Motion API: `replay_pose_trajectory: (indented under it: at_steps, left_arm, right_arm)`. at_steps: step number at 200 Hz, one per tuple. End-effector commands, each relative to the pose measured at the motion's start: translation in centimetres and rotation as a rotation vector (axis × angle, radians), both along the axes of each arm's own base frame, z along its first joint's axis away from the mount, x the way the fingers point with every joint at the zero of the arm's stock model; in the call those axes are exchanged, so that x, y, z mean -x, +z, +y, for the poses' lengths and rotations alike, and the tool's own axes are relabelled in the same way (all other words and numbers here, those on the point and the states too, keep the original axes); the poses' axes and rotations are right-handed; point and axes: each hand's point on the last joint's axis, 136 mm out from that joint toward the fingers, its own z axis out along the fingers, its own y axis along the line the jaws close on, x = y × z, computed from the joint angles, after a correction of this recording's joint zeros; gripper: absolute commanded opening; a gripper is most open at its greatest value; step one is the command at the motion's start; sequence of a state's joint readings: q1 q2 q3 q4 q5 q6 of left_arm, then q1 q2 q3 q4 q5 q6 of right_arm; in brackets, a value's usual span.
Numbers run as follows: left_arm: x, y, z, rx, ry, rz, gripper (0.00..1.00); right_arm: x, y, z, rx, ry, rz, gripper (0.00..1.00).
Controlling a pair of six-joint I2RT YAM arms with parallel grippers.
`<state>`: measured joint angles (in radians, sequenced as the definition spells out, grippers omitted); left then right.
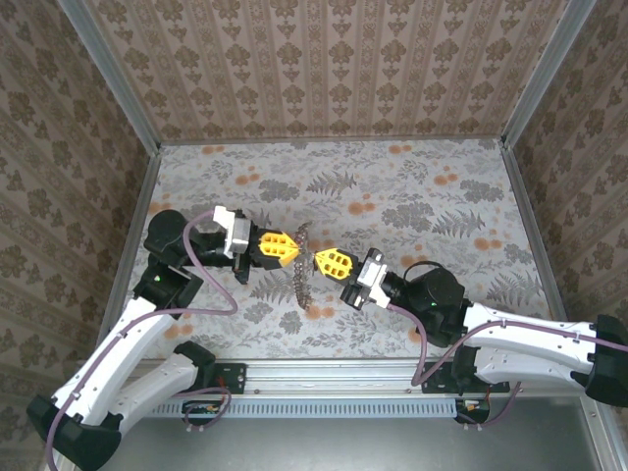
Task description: Put the keys on the keyring
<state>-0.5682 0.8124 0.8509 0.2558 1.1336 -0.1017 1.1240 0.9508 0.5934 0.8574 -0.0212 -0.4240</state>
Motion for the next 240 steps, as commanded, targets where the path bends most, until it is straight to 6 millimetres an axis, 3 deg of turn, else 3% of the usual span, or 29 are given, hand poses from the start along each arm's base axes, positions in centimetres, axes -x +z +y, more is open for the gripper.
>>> replay_pose_trajectory:
  at_steps: [1, 240]
  left_arm:
    - [1.03, 1.21, 0.60, 0.037, -0.019, -0.052, 0.00]
    - [1.19, 1.00, 0.81, 0.030, -0.002, -0.064, 0.00]
  right_arm:
    - [0.42, 2.53, -0.71, -0.075, 0.003, -0.020, 0.00]
    - [0.39, 3.12, -0.03, -0.121, 0.136, 0.108, 0.00]
